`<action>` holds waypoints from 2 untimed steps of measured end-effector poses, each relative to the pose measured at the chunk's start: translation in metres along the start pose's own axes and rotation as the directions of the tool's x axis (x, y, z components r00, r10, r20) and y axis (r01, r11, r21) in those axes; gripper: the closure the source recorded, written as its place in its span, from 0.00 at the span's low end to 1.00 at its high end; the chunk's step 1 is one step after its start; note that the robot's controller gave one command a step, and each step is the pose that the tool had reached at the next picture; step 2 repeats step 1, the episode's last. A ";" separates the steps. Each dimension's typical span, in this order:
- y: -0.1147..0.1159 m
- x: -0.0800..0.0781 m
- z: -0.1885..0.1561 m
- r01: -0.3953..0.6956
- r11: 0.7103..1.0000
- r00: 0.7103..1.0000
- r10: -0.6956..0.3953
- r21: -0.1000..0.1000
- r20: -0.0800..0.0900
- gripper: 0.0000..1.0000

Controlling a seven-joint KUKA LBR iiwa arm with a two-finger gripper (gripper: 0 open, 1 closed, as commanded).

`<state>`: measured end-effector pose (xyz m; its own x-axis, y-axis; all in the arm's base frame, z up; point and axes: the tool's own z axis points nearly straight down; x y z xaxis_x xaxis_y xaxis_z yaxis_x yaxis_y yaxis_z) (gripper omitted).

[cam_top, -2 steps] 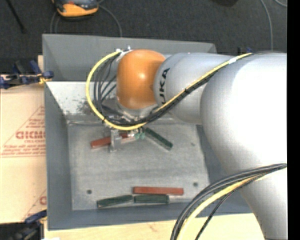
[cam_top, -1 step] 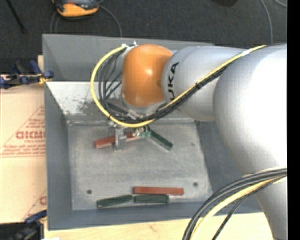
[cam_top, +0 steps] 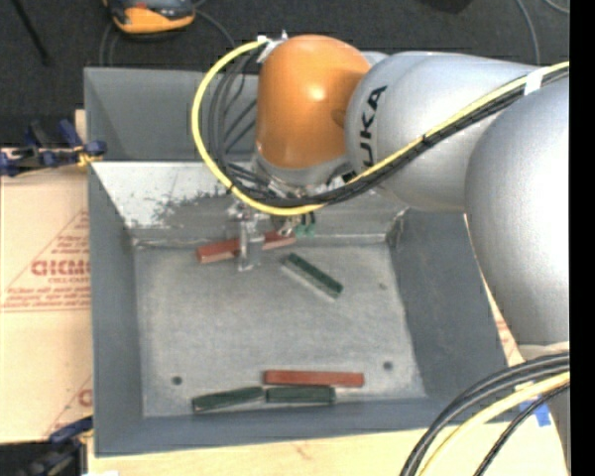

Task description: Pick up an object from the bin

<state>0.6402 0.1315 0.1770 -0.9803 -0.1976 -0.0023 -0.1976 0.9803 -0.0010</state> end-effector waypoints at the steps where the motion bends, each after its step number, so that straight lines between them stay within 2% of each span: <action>1: 0.004 0.022 -0.039 0.020 1.000 1.000 -0.020 0.001 0.002 1.00; 2: 0.004 0.022 -0.039 0.020 1.000 1.000 -0.020 0.001 0.002 1.00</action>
Offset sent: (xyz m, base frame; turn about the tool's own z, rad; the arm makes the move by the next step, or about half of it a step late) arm -0.0045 0.0042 0.0611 -0.0221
